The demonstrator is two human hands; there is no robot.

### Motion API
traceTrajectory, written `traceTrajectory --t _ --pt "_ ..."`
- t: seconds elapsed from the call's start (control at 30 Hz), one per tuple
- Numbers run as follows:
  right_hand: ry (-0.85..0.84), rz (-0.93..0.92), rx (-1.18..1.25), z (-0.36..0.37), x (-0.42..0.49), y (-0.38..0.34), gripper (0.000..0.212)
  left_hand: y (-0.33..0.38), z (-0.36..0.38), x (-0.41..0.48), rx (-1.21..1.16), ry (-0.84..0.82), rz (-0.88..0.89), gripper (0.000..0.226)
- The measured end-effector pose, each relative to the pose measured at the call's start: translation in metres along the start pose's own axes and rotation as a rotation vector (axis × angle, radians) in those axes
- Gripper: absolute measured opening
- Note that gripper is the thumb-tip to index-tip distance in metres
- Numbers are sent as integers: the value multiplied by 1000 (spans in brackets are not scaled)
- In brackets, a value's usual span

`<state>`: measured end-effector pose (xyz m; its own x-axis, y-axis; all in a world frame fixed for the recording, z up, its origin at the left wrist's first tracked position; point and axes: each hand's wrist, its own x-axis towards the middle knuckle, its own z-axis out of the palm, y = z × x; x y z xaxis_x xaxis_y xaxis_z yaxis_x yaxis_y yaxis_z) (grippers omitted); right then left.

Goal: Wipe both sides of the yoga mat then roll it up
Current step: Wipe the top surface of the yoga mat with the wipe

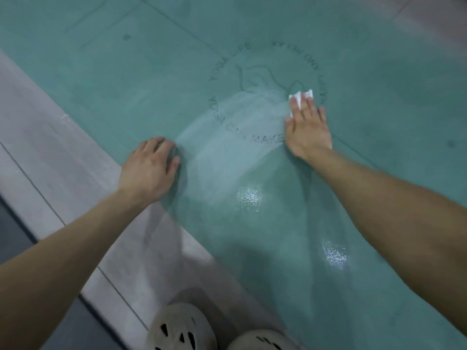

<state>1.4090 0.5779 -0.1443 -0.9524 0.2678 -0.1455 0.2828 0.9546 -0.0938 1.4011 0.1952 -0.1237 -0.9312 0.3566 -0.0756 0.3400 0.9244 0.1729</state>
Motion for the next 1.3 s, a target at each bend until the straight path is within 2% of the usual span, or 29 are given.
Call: traceTrajectory --t 0.07,0.1,0.13,0.23,0.27,0.3,0.33,0.37,0.47,0.53,0.57,0.6,0.67,0.7,0.73,0.77,0.8,0.87,0.9,0.93,0.97,1.0,1.03,1.07,1.13,1.17,1.2,1.23,1.3 --pt "16 89 37 0 0 2 72 1 0 0 6 19 41 36" --pt "36 27 51 5 -14 -21 73 0 1 1 6 21 41 35" --pt "38 -109 51 14 -33 -49 73 0 2 2 1 19 28 35" --pt "-100 -771 -12 35 -112 -126 68 0 6 5 -3 28 3 35" --pt "-124 -915 -43 36 -125 -132 66 0 7 7 3 38 1 35" --pt "-122 -967 -51 32 -121 -125 64 0 7 9 5 42 -6 35" --pt "-91 -893 -33 29 -104 -109 63 0 7 10 3 37 -19 34" --pt "-51 -713 -1 25 -80 -89 63 0 7 13 0 32 -31 33" --pt "28 -51 15 10 -9 -14 68 -8 5 22 2 44 -49 32" --pt "9 172 68 2 15 -3 72 -16 3 29 3 56 -62 33" --pt "7 167 88 3 18 -20 72 -21 1 33 -2 62 -76 34" --pt "18 54 94 5 17 -48 72 -24 0 39 -11 67 -101 35" --pt "25 -417 130 15 4 -115 68 -28 -2 52 -40 61 -177 38" --pt "-38 -687 95 19 -9 -145 67 -29 -4 58 -57 52 -211 40" --pt "-128 -862 23 24 -14 -162 66 -30 -6 64 -72 40 -234 41" --pt "-149 -925 -22 25 -5 -164 66 -31 -8 69 -85 25 -247 41" --pt "-116 -837 -10 22 15 -153 67 -33 -11 73 -89 1 -248 40" --pt "26 -363 58 14 65 -110 79 -40 -16 75 -76 -43 -221 36" --pt "42 -130 52 7 89 -86 80 -45 -18 76 -73 -59 -198 35" --pt "19 34 47 1 104 -69 78 -50 -20 78 -73 -74 -177 34" --pt "0 103 49 -1 109 -67 76 -53 -20 79 -79 -82 -164 33" --pt "10 79 55 -1 106 -82 75 -54 -20 80 -88 -74 -160 32" --pt "52 -47 46 2 96 -110 73 -54 -19 82 -99 -54 -167 31" --pt "73 -265 57 12 84 -143 70 -53 -17 83 -105 -32 -179 30" --pt "-29 -780 23 28 59 -195 64 -54 -12 82 -90 8 -184 29" --pt "-78 -898 -11 28 61 -203 62 -56 -10 79 -85 18 -172 30" --pt "-66 -864 -20 21 76 -196 60 -59 -8 76 -88 19 -152 33" --pt "-4 -676 6 14 98 -179 61 -61 -8 73 -95 10 -130 36" --pt "68 -123 59 0 145 -130 64 -66 -8 69 -107 -32 -103 44"
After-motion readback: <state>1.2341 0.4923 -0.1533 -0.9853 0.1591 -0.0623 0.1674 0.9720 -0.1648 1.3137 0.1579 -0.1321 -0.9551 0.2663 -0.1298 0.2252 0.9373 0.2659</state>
